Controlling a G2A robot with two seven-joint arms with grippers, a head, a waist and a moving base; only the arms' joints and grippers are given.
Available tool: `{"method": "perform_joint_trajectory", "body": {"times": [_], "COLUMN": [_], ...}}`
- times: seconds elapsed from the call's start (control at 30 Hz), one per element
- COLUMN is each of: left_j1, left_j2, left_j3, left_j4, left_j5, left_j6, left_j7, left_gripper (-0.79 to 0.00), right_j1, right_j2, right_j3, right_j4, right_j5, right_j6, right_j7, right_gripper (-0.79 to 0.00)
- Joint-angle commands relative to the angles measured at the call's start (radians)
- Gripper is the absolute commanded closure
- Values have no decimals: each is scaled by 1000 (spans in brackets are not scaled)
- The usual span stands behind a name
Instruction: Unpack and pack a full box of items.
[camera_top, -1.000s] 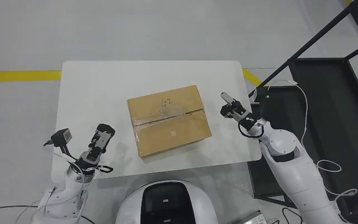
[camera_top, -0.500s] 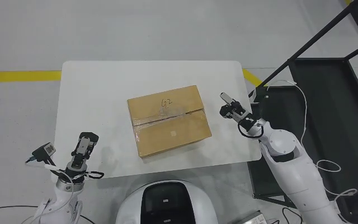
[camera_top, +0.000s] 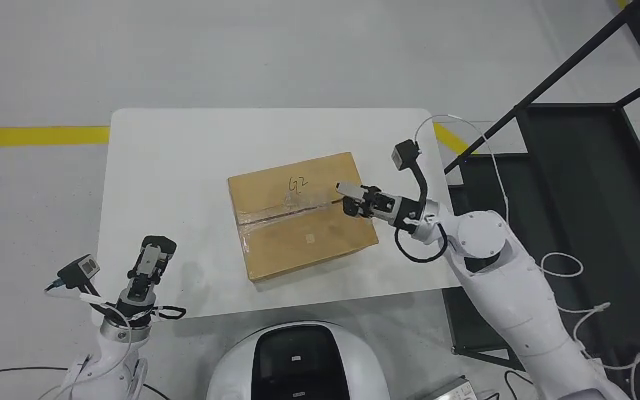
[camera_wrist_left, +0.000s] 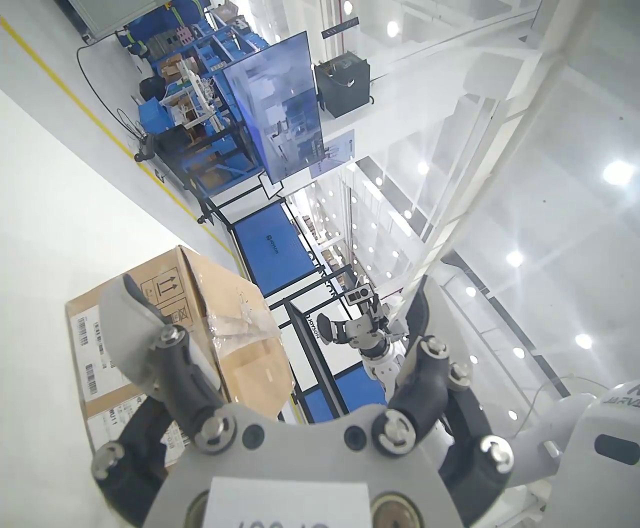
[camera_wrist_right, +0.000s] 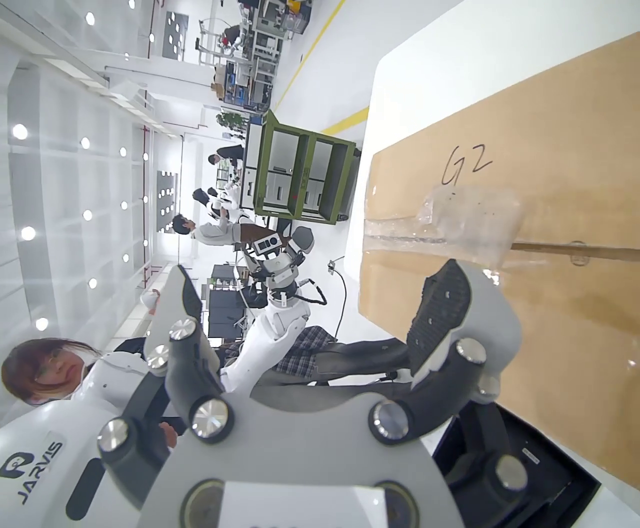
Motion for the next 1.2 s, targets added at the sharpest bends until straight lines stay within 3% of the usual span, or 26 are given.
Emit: {"method": "perform_joint_trajectory", "body": {"times": [0.0,0.4,0.57,0.77,1.17], "left_j1": [0,0,0,0,0], "left_j2": [0,0,0,0,0], "left_j3": [0,0,0,0,0], "left_j4": [0,0,0,0,0], "left_j5": [0,0,0,0,0], "left_j6": [0,0,0,0,0], "left_j7": [0,0,0,0,0], "left_gripper": [-785,-785,-785,-785,-785], "right_j1": [0,17,183,374,364], "right_j2": [0,-4,-30,-81,-84], "right_j3": [0,-23,-160,-346,-354], "right_j4": [1,-20,-16,109,119], "right_j5": [0,-12,-9,4,24], "right_j6": [0,10,26,58,42], "right_j7": [-1,-4,78,113,104], "right_gripper": [-785,-785,-785,-785,-785]}}
